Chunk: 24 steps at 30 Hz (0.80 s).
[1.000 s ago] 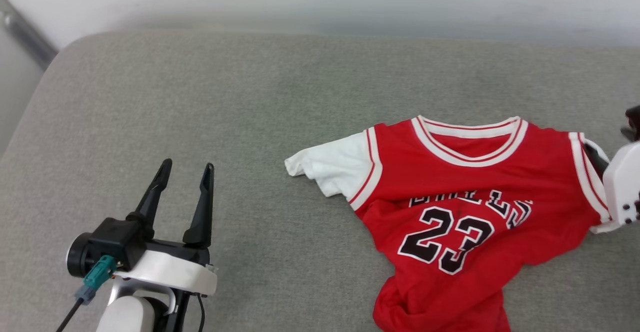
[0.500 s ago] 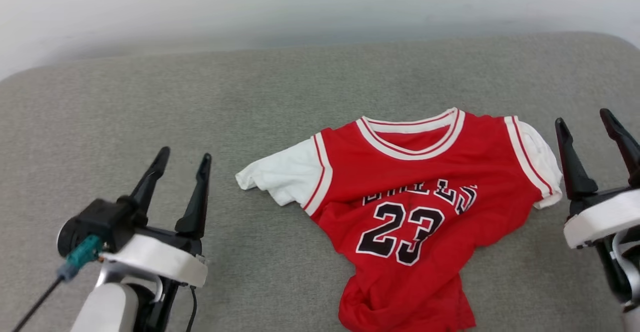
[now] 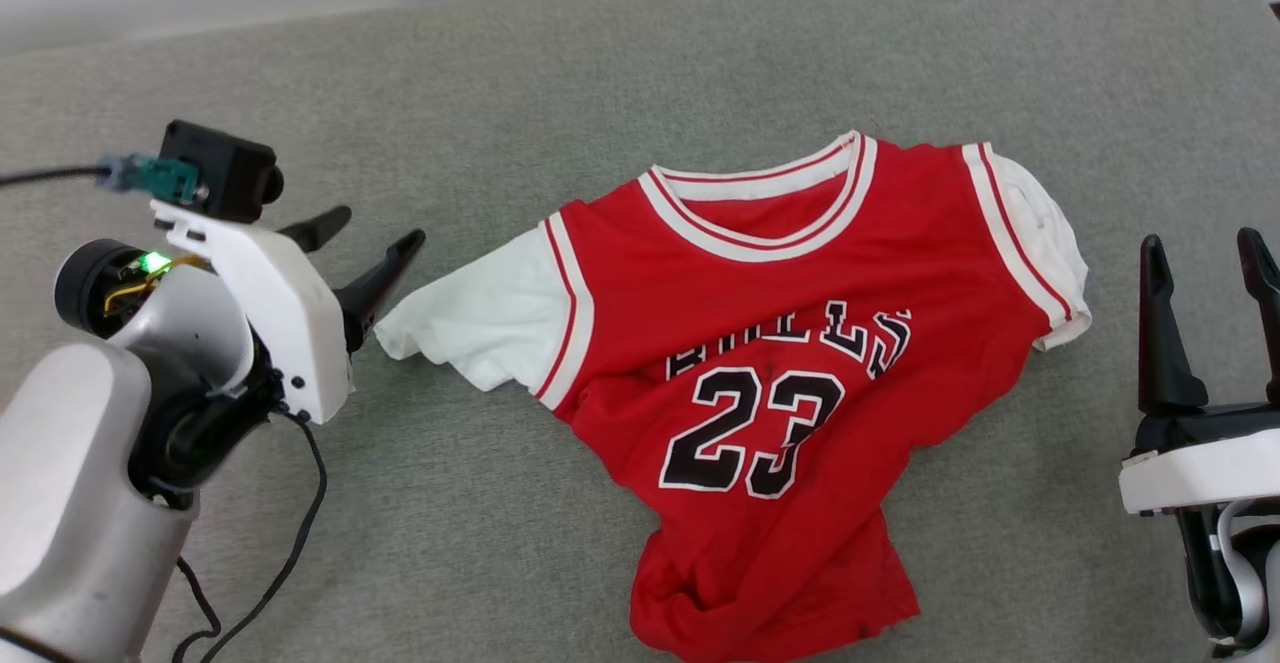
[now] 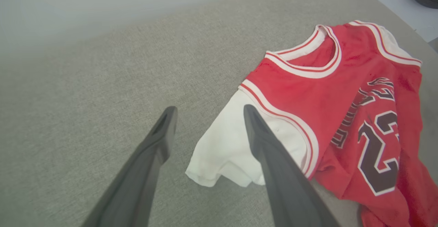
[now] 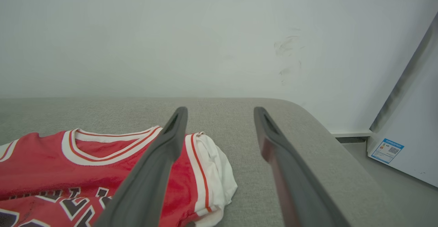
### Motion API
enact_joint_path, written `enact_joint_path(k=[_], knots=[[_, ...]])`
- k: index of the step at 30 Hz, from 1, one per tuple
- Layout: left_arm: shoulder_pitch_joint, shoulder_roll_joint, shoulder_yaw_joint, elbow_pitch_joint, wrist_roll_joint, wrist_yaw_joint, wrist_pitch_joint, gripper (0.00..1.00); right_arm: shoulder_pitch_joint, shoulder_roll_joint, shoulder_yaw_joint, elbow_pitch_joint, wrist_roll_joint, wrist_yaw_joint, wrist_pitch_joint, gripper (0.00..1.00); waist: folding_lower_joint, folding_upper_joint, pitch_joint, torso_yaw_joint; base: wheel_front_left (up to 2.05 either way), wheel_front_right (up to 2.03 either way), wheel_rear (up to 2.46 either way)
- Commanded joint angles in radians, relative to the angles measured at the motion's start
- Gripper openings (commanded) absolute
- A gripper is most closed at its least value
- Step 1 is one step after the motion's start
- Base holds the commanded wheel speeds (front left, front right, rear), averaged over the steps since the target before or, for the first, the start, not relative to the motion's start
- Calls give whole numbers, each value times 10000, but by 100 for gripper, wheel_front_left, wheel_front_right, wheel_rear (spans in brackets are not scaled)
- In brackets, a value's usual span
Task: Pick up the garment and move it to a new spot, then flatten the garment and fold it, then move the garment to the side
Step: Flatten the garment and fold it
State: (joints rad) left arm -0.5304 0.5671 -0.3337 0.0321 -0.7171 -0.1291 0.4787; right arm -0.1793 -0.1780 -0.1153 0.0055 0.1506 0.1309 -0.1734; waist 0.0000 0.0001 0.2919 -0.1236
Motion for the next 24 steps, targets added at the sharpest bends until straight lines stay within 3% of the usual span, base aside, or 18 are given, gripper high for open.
enact_joint_path(k=[1,9,19,20,21,22,24], knots=[[-396,73,-108,299,-523,3,966,100,-22,114,36,-11,21,-3,-109,100,0,-1,309,-230,0,0,0],[-956,615,-775,980,-926,106,3445,100,-220,246,57,211,0,-3,-261,100,0,-1,786,-483,0,0,0],[-729,834,-1590,1528,-644,95,4353,100,-391,362,-194,560,-284,-3,-356,100,0,-1,1169,-626,0,0,0],[-650,810,-1682,1581,-673,82,4400,85,-417,371,-216,573,-312,-3,-362,100,0,-1,1191,-625,0,0,0],[-574,776,-1770,1646,-722,71,4446,30,-441,373,-217,576,-333,-3,-367,100,0,-1,1205,-621,0,0,0],[-514,741,-1827,1696,-741,60,4432,0,-453,368,-194,579,-358,-3,-362,100,0,-1,1216,-613,0,0,0],[-444,685,-1878,1776,-747,64,4262,0,-461,342,-138,595,-423,-3,-340,100,0,-1,1212,-585,0,0,0]])
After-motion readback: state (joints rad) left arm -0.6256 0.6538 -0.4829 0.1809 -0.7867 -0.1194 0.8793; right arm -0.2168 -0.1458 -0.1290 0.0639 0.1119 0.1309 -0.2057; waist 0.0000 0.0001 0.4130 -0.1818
